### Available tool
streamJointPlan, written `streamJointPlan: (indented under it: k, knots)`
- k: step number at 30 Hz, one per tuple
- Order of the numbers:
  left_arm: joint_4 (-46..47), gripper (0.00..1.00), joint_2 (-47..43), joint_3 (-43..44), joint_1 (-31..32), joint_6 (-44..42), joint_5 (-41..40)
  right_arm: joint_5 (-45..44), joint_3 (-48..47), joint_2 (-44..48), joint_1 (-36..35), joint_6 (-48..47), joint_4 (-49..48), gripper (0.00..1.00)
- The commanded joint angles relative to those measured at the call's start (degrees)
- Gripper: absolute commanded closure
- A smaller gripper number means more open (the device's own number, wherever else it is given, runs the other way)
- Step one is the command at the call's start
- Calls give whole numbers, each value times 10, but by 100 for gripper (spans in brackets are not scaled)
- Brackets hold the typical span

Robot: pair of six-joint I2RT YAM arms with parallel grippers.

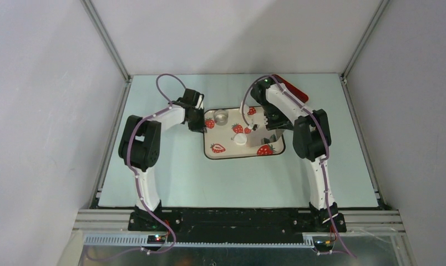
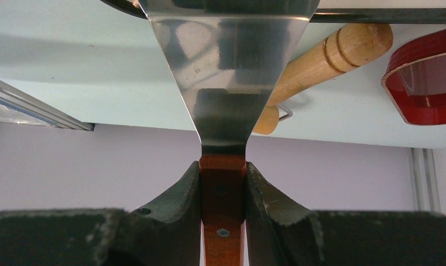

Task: Roll out the dumpling wrappers from the dough
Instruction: Scoop the dumpling wrapper from the work surface.

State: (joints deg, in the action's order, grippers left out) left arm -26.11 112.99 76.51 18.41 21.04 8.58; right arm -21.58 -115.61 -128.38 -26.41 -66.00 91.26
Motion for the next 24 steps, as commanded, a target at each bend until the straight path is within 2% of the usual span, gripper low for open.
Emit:
streamJointPlan:
  k: [1,13,24]
  knots:
    - [-7,100,-34,-8,20,-2,22,41,-24,-13,-22,7,8,100]
    - [-6,100,-15,-8,20,-4,19,75,-91,3,-11,17,8,100]
    - [-3,100,8,-8,20,-5,8,99,-76,78,-14,20,8,100]
